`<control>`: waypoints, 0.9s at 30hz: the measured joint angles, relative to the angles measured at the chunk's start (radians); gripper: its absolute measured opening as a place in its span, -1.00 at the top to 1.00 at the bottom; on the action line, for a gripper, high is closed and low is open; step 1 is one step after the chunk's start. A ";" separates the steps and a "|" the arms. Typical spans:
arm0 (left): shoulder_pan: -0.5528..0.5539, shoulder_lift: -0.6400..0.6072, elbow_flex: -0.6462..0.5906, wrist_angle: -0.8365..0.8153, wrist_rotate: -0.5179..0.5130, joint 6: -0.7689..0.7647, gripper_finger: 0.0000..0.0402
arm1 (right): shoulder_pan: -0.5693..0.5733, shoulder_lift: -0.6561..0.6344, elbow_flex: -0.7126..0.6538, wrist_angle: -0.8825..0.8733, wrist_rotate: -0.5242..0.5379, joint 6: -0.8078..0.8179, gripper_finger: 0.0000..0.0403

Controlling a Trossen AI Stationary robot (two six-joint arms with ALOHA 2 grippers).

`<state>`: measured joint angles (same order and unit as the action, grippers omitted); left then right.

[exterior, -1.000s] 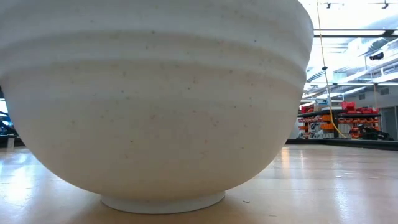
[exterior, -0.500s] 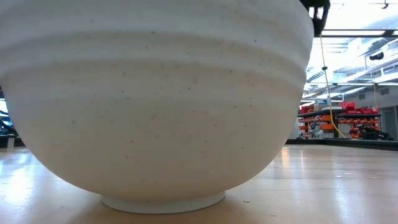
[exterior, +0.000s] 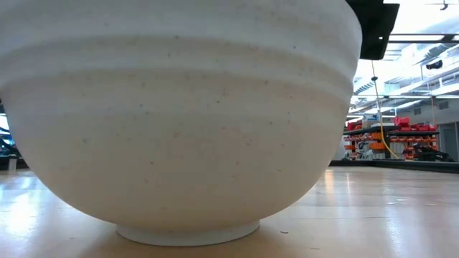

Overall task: Nest bowls inside each other
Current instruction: Stack the white bowl on top of the black bowl

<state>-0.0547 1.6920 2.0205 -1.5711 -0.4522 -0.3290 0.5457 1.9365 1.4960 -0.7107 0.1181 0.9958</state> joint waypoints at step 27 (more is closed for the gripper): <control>-0.130 0.000 -0.003 0.001 -0.117 -0.080 0.31 | -0.014 0.035 0.000 0.059 0.001 -0.029 0.59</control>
<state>-0.1852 1.6918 2.0174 -1.5697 -0.5693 -0.4094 0.5313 1.9713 1.4960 -0.6514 0.1195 0.9668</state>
